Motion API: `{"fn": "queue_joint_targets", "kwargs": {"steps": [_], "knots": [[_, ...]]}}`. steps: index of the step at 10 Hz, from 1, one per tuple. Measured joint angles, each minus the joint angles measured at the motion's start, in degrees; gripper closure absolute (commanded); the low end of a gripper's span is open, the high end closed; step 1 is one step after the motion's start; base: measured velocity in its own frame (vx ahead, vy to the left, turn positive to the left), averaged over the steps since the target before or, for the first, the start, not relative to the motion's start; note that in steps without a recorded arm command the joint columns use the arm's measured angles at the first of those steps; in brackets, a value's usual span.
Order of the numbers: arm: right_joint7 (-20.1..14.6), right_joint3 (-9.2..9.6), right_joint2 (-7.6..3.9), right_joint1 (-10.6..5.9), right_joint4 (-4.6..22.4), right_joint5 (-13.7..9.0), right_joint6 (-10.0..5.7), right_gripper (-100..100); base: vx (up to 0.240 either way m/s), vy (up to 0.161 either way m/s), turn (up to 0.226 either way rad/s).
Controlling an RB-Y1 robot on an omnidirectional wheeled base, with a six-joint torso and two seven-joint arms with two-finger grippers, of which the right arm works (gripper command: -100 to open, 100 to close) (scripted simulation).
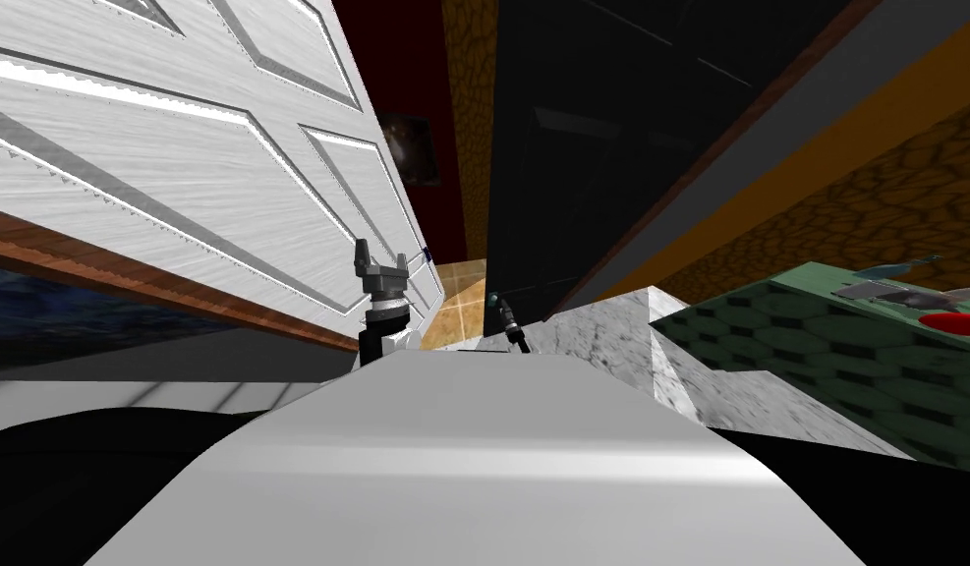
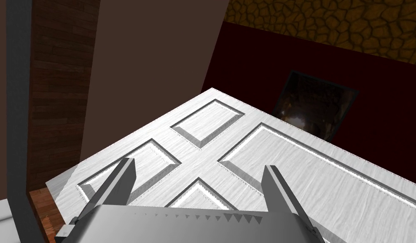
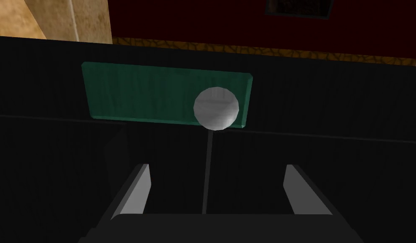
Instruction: Push the door open
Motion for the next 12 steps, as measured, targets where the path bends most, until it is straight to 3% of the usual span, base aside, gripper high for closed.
{"fn": "queue_joint_targets", "kwargs": {"steps": [2,3,4,9,12], "knots": [[0.0,-0.16,0.8,-0.04,-0.1,-0.2,0.16,-100,0.185,0.065,0.022],[-0.1,-0.31,1.71,-0.31,0.2,-0.3,0.15,-100,0.09,0.032,-0.003],[-0.1,-0.3,1.84,-0.34,0.2,-0.3,0.03,100,-0.021,-0.004,-0.005],[0.0,-0.28,1.71,-0.29,0.3,-0.3,0.23,100,-0.015,-0.006,0.003],[0.3,-0.68,0.99,-0.09,1.0,-0.5,0.04,100,0.137,0.06,-0.039]]}}
